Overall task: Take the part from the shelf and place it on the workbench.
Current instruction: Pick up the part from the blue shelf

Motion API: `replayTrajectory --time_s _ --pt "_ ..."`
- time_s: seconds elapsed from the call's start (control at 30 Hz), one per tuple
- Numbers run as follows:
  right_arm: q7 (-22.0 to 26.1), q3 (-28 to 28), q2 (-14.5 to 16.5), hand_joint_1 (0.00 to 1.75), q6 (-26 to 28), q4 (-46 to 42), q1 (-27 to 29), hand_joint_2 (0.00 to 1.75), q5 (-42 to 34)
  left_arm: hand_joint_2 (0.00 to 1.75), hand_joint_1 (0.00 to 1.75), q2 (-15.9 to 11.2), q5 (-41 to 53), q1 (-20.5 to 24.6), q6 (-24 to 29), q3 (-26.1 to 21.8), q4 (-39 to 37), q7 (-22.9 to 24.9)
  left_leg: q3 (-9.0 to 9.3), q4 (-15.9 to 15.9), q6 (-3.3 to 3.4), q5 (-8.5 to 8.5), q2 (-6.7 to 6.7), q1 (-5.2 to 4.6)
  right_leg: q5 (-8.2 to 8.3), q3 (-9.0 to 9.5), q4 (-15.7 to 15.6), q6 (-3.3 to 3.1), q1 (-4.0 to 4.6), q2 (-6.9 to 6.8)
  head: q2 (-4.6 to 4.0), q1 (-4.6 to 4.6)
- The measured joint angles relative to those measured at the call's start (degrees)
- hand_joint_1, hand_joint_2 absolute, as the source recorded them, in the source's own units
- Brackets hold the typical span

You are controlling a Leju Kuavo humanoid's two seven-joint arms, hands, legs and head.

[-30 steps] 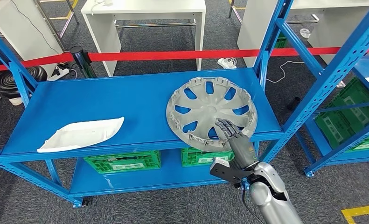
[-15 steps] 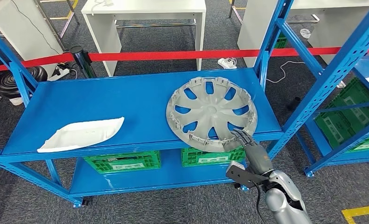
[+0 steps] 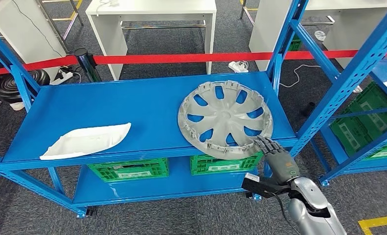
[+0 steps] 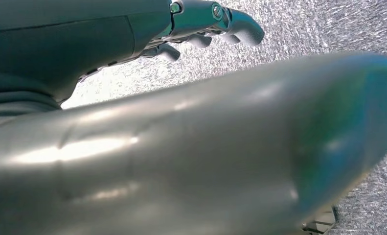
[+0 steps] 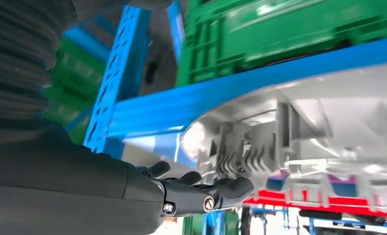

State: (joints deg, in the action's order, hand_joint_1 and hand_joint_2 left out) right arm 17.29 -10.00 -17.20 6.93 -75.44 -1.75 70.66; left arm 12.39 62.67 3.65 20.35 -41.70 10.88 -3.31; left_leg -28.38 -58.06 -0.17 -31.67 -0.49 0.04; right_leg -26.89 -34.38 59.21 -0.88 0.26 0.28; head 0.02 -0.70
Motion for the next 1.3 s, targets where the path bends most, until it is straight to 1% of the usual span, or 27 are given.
replayTrajectory --time_s 0.27,0.57,0.6,0.7,0.73,1.03,1.3 --pt "-1.3 0.2 -4.7 0.0 2.0 3.3 -2.3 1.75 4.8 0.0 0.0 0.0 0.1 0.0 0.0 0.0 0.0 -1.0 0.1 0.0 0.06 -0.04 0.0 -0.02 0.0 0.14 -0.1 0.03 0.0 0.0 0.0 0.0" --pt "-0.2 1.5 -7.9 0.0 2.2 6.9 -6.3 1.75 5.6 0.0 0.0 0.2 -0.7 0.0 0.1 0.0 0.0 -1.5 0.11 0.0 0.07 -0.04 0.03 -0.02 0.03 0.15 -0.1 0.06 -0.02 -0.01 0.0 0.0" --pt "0.0 1.7 -8.2 0.16 2.2 7.1 -6.7 1.75 5.5 0.0 0.0 0.3 -0.8 0.0 0.2 0.0 0.0 -1.6 0.11 0.0 0.07 -0.04 0.03 -0.02 0.03 0.15 -0.1 0.06 -0.02 -0.01 0.0 0.0" --pt "0.6 2.4 -8.7 1.47 2.3 7.7 -7.5 1.75 5.3 0.0 0.0 0.5 -0.9 0.0 0.3 0.0 0.0 -1.9 0.11 0.0 0.07 -0.04 0.02 -0.02 0.02 0.15 -0.1 0.06 -0.02 -0.01 0.0 0.0" --pt "0.7 2.6 -8.9 1.75 2.3 7.8 -7.7 1.75 5.2 0.0 0.0 0.5 -1.0 0.0 0.3 0.0 0.0 -2.1 0.11 0.0 0.07 -0.04 0.01 -0.02 0.02 0.15 -0.1 0.06 -0.02 -0.01 0.0 0.0" --pt "1.2 3.9 -9.0 1.75 3.4 8.2 -9.3 1.75 3.6 0.0 0.0 0.9 -0.3 0.1 0.3 0.0 0.0 -2.6 0.13 0.0 0.07 -0.04 -0.04 -0.02 0.0 0.16 -0.1 0.08 0.0 -0.01 0.0 0.0" --pt "0.2 4.6 -9.0 1.75 3.0 8.2 -10.4 1.75 5.1 0.0 0.0 1.1 1.5 0.4 -0.1 0.0 0.0 -1.7 0.27 0.0 0.1 -0.06 -0.07 -0.02 -0.03 0.34 -0.1 0.13 0.05 -0.02 0.0 0.01"
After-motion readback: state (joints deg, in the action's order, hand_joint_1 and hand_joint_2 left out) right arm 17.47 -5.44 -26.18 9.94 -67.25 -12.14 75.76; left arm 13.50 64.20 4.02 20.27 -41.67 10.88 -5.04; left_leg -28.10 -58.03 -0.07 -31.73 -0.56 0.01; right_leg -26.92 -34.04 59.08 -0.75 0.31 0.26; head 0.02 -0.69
